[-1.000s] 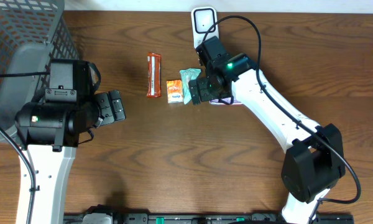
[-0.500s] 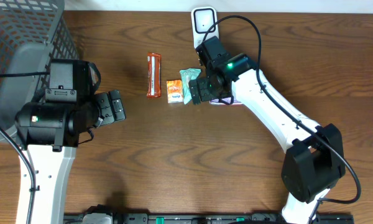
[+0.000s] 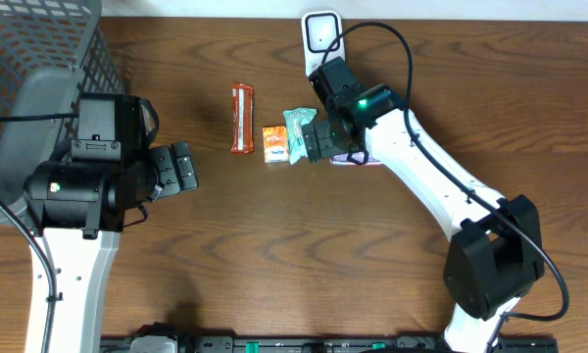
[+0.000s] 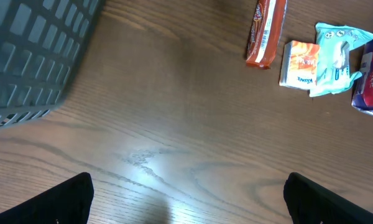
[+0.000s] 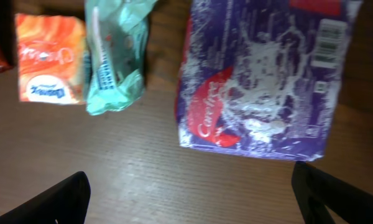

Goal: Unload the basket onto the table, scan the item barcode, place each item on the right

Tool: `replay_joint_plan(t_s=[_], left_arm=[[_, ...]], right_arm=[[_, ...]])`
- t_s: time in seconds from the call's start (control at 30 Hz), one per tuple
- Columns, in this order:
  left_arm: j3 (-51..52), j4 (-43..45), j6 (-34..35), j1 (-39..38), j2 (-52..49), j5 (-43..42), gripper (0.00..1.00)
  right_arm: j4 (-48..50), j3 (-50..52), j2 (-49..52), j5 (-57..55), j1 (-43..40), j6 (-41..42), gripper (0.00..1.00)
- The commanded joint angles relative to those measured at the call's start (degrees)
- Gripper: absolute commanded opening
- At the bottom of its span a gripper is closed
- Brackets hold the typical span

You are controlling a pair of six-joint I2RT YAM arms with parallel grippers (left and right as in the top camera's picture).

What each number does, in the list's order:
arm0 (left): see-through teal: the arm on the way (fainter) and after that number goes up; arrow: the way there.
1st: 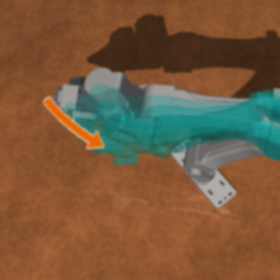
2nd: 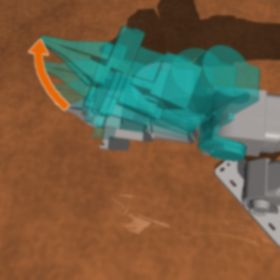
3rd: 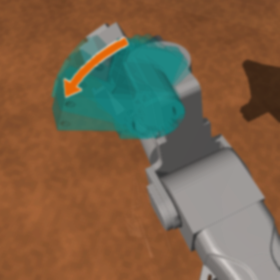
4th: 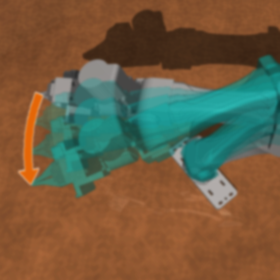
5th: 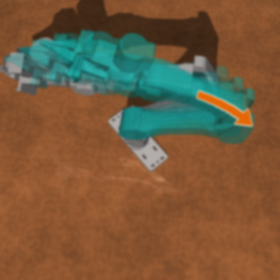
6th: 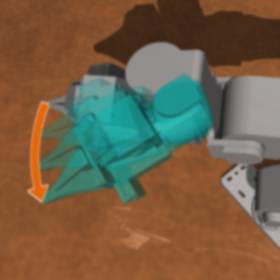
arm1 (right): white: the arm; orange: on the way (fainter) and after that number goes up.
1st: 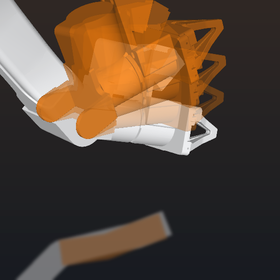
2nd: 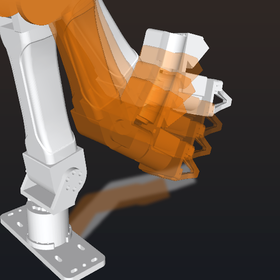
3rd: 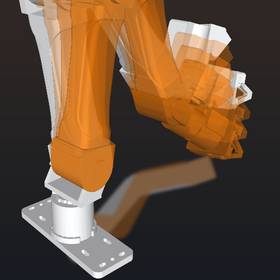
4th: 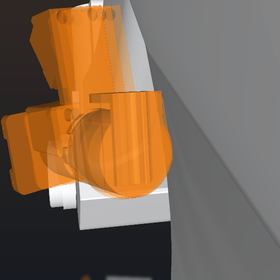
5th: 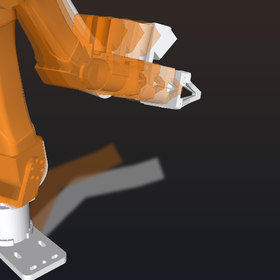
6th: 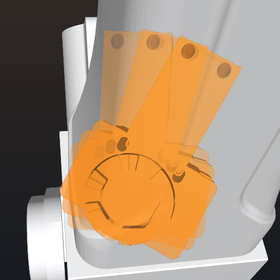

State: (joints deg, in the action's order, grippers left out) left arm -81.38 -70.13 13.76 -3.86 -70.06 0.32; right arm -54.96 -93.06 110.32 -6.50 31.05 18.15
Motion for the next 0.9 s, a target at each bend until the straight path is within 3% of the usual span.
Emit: replay_joint_plan(t_s=[0.0, 0.87], left_arm=[[-0.2, -0.1, 0.7, 0.1, 0.1, 0.1, 0.98], [-0.2, -0.1, 0.7, 0.1, 0.1, 0.1, 0.98]], right_arm=[[0.2, 0.1, 0.6, -5.4, 0.4, -0.8, 0.99], [3.2, 0.1, 4.0, -5.6, 0.3, -0.9, 0.98]])
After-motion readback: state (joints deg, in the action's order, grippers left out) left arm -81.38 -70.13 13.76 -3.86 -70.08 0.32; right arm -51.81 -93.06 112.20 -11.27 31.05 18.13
